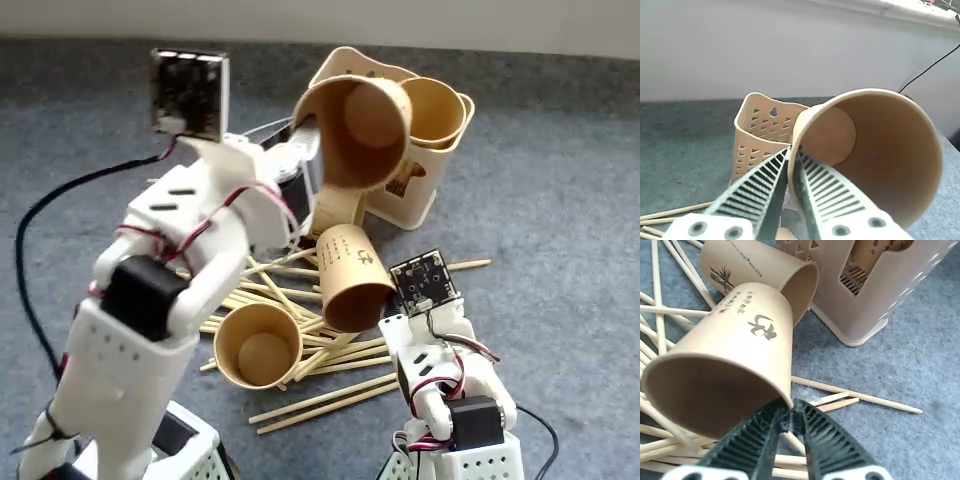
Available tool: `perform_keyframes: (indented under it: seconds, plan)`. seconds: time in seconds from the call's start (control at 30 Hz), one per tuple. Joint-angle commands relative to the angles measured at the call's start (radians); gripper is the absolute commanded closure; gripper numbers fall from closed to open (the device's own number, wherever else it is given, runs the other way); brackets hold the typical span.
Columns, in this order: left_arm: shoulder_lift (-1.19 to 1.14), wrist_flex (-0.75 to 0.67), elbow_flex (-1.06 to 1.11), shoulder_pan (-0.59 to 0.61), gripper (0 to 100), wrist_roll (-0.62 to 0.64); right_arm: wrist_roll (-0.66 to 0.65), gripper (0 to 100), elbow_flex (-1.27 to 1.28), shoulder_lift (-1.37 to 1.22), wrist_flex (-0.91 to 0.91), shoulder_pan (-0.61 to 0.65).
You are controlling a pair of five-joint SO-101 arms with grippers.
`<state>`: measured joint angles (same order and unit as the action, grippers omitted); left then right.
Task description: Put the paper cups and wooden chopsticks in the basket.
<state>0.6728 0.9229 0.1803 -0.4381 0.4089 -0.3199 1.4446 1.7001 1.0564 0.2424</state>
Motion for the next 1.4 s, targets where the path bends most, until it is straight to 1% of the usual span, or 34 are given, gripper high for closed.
perform_keyframes:
  seconds: [0.0, 0.17, 0.5, 0.73, 0.9, 0.97, 1.1, 1.17, 1.23, 1.37]
  plan:
    - [-0.13, -0.078, -0.108, -0.041, 99, 0.011, 0.003, 99.2, -0.004, 0.007, -0.027, -0.007]
    - [-0.3, -0.137, -0.216, -0.041, 99, 0.008, 0.003, 99.2, -0.004, 0.007, -0.027, -0.005]
    - [-0.613, -0.133, -0.463, -0.041, 99, 0.008, 0.003, 99.2, -0.004, 0.007, -0.027, -0.005]
    - [-0.722, -0.133, -0.565, -0.042, 99, 0.009, 0.002, 99.2, -0.004, 0.007, -0.027, -0.005]
    - [-0.74, -0.133, -0.572, -0.042, 99, 0.009, 0.002, 99.2, -0.004, 0.007, -0.027, -0.005]
    - [-0.737, -0.132, -0.568, -0.042, 97, 0.008, 0.002, 99.2, -0.004, 0.007, -0.027, -0.005]
    - [-0.737, -0.115, -0.567, -0.042, 85, 0.012, 0.002, 99.2, -0.004, 0.007, -0.027, -0.005]
    - [-0.737, -0.094, -0.572, -0.042, 82, 0.04, 0.002, 99.2, -0.004, 0.007, -0.027, -0.005]
    - [-0.736, -0.091, -0.572, -0.042, 80, 0.063, 0.002, 99.2, -0.004, 0.007, -0.027, -0.005]
    - [-0.736, -0.094, -0.572, -0.042, 78, 0.061, 0.002, 99.2, -0.004, 0.007, -0.028, -0.005]
